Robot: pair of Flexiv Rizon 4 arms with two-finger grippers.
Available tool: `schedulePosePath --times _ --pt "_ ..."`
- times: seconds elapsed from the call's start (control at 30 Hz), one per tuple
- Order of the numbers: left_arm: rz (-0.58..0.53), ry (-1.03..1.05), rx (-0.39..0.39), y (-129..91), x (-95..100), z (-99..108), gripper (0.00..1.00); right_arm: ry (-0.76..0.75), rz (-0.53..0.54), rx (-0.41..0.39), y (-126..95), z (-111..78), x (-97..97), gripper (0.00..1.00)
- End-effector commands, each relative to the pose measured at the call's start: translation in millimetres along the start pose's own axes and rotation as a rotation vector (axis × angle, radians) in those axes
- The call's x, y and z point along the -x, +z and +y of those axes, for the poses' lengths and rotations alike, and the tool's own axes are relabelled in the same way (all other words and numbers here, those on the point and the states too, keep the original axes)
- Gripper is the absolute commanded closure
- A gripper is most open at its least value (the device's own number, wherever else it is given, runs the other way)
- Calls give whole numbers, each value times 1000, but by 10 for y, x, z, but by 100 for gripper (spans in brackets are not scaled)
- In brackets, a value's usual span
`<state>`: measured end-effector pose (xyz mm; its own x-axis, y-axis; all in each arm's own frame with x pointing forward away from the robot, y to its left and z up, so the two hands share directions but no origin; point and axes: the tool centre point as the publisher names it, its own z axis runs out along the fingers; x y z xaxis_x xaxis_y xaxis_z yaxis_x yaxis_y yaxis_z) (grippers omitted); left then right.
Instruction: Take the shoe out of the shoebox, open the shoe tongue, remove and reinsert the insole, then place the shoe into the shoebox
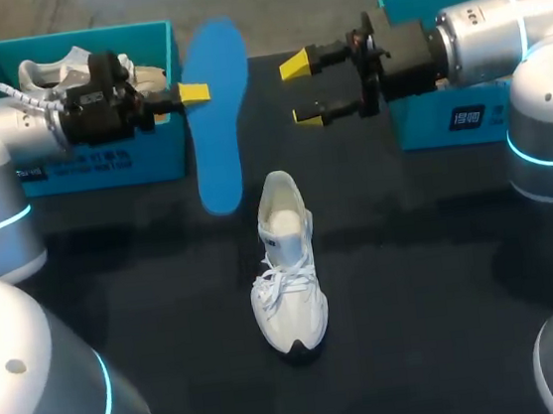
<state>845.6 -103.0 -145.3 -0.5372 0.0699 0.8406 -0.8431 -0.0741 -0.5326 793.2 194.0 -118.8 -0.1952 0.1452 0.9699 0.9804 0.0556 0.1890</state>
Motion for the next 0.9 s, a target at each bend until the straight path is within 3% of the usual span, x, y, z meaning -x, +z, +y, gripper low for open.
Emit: schedulePosePath --times 0.03,0.2,0.9 --pt "125 797 -104 87 6 -54 100 1 -1 0 24 9 0 0" --pt "182 1113 -83 159 -21 -47 100 1 -1 0 24 9 0 0" --pt "181 1157 -73 152 -49 -91 100 1 -1 0 24 9 0 0"
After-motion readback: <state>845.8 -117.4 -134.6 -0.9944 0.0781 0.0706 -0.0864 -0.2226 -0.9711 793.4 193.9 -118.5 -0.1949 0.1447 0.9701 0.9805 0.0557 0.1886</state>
